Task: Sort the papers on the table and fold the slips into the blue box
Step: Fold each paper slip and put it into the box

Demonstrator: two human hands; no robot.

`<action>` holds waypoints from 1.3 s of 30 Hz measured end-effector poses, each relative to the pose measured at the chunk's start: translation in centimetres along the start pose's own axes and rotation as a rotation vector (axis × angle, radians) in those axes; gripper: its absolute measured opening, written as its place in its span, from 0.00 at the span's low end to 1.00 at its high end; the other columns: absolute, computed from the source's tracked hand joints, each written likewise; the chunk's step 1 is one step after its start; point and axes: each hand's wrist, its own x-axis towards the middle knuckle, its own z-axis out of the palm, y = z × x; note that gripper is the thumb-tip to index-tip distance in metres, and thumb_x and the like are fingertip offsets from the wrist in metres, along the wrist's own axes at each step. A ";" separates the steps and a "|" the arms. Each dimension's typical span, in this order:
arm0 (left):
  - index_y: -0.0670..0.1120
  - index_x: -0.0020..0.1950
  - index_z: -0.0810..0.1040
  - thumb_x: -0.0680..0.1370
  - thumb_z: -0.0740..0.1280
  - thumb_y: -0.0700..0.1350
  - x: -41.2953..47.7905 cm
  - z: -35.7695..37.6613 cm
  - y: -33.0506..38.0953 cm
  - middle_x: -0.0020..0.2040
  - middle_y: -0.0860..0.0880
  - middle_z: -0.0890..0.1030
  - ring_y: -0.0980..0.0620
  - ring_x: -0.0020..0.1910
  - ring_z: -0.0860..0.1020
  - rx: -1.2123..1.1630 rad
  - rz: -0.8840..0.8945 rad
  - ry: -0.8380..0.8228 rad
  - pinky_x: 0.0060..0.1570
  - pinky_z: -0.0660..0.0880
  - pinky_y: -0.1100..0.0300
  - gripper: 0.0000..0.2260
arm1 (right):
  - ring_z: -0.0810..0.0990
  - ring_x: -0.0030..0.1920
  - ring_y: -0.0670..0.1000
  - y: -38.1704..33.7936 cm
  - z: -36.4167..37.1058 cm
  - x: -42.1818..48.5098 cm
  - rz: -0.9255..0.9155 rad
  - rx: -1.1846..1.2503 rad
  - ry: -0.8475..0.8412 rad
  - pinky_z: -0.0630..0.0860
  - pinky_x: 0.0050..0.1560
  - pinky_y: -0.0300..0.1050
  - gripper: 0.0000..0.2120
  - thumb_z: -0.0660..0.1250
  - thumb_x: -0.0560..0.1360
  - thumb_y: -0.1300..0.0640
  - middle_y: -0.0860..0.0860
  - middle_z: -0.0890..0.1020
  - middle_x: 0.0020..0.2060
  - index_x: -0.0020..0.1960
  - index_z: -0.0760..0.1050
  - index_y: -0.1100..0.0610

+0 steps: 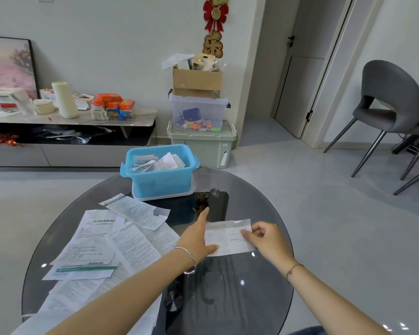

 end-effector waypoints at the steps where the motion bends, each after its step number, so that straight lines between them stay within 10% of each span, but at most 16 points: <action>1: 0.52 0.78 0.43 0.75 0.71 0.45 0.1 0.2 0.0 0.70 0.48 0.72 0.48 0.61 0.76 -0.007 -0.001 -0.005 0.66 0.70 0.57 0.43 | 0.75 0.30 0.48 -0.1 0.1 0.1 -0.005 -0.028 0.016 0.68 0.31 0.38 0.12 0.72 0.71 0.49 0.49 0.80 0.31 0.36 0.76 0.56; 8: 0.52 0.78 0.43 0.74 0.70 0.55 0.1 0.6 -0.5 0.78 0.51 0.48 0.48 0.76 0.50 0.286 0.144 0.152 0.75 0.50 0.53 0.43 | 0.68 0.28 0.47 -0.9 0.9 1.1 0.012 -0.219 0.075 0.62 0.29 0.41 0.16 0.71 0.72 0.50 0.47 0.72 0.26 0.32 0.69 0.54; 13: 0.55 0.77 0.56 0.82 0.58 0.51 0.0 1.0 -1.3 0.77 0.53 0.56 0.52 0.75 0.52 0.519 0.385 0.087 0.74 0.46 0.58 0.24 | 0.68 0.29 0.47 -1.1 1.4 1.5 0.014 -0.287 0.089 0.62 0.28 0.40 0.15 0.69 0.73 0.51 0.46 0.71 0.26 0.33 0.68 0.54; 18: 0.51 0.79 0.47 0.84 0.47 0.48 0.3 1.7 -1.6 0.79 0.50 0.48 0.49 0.77 0.48 0.635 0.367 -0.086 0.75 0.43 0.54 0.22 | 0.69 0.31 0.49 -1.4 1.6 0.9 -0.080 -0.366 0.121 0.60 0.28 0.41 0.13 0.67 0.75 0.51 0.46 0.70 0.28 0.38 0.68 0.56; 24: 0.49 0.79 0.41 0.84 0.45 0.54 0.8 1.8 -1.9 0.79 0.51 0.42 0.50 0.78 0.44 0.656 0.313 -0.152 0.74 0.40 0.54 0.25 | 0.75 0.58 0.50 -1.0 1.8 -1.2 -0.500 -0.546 0.050 0.70 0.61 0.44 0.22 0.53 0.78 0.43 0.47 0.77 0.59 0.61 0.76 0.54; 30: 0.48 0.78 0.39 0.84 0.44 0.55 0.9 2.0 -2.1 0.79 0.51 0.40 0.50 0.77 0.40 0.636 0.278 -0.164 0.74 0.38 0.54 0.26 | 0.36 0.75 0.40 -0.4 1.6 -3.0 -0.418 -0.723 -0.409 0.33 0.72 0.39 0.45 0.27 0.66 0.29 0.40 0.40 0.73 0.77 0.39 0.51; 39: 0.46 0.78 0.39 0.82 0.45 0.59 1.0 1.5 -2.4 0.79 0.50 0.40 0.52 0.77 0.41 0.637 0.238 -0.173 0.74 0.38 0.54 0.30 | 0.33 0.74 0.42 0.5 0.7 -2.0 -0.434 -0.853 -0.411 0.31 0.73 0.40 0.51 0.16 0.60 0.28 0.43 0.34 0.72 0.76 0.34 0.53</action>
